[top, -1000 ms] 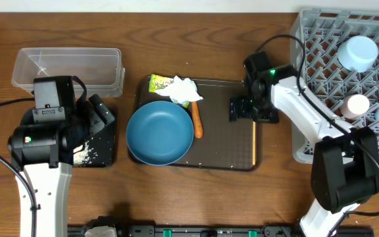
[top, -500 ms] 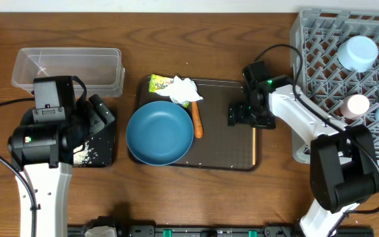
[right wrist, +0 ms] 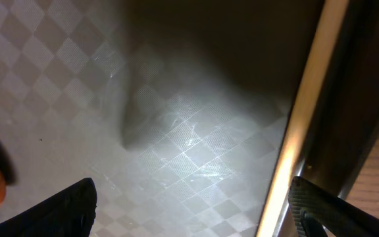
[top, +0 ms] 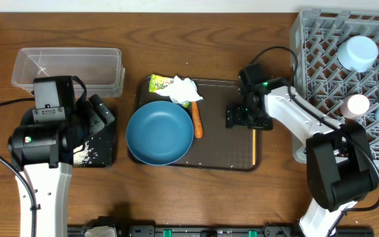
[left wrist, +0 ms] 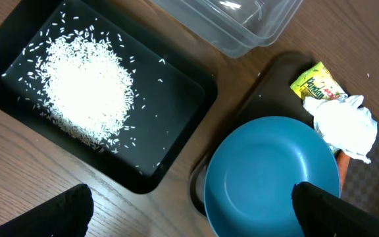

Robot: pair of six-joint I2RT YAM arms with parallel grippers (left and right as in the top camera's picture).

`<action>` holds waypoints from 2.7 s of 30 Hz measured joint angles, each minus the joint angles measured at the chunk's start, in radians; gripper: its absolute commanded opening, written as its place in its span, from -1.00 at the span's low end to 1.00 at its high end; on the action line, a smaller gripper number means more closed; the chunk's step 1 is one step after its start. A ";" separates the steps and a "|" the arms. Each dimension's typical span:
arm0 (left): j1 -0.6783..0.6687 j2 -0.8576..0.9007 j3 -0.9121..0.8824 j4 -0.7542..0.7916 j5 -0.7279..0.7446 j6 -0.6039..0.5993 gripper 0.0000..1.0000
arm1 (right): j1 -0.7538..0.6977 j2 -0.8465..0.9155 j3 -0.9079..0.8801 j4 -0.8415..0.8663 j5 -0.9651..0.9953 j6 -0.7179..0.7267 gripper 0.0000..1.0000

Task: Sort waste into correct bins and load items into the dishwasher rack

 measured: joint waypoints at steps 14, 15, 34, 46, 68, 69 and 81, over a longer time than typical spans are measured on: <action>0.000 0.000 0.000 0.000 0.000 0.000 0.99 | 0.041 0.027 -0.001 -0.003 0.092 0.050 0.84; 0.000 0.000 0.000 0.000 0.000 0.000 0.99 | 0.041 0.028 -0.001 -0.003 0.093 0.050 0.83; 0.000 0.000 0.000 0.000 0.000 0.000 0.98 | 0.048 0.062 0.012 0.018 0.157 0.078 -0.38; 0.000 0.000 0.000 0.000 0.000 0.000 0.99 | 0.040 0.103 0.243 -0.187 0.142 0.040 -0.98; 0.000 0.000 0.000 0.000 0.000 0.000 0.99 | -0.506 0.106 0.893 -0.260 0.151 -0.415 -0.95; 0.000 0.000 0.000 0.000 0.000 0.000 0.99 | -0.512 0.110 0.893 -0.258 0.149 -0.422 -0.95; 0.000 0.000 0.000 0.000 0.000 0.000 0.98 | -0.524 0.334 0.887 -0.240 0.062 -0.452 -0.92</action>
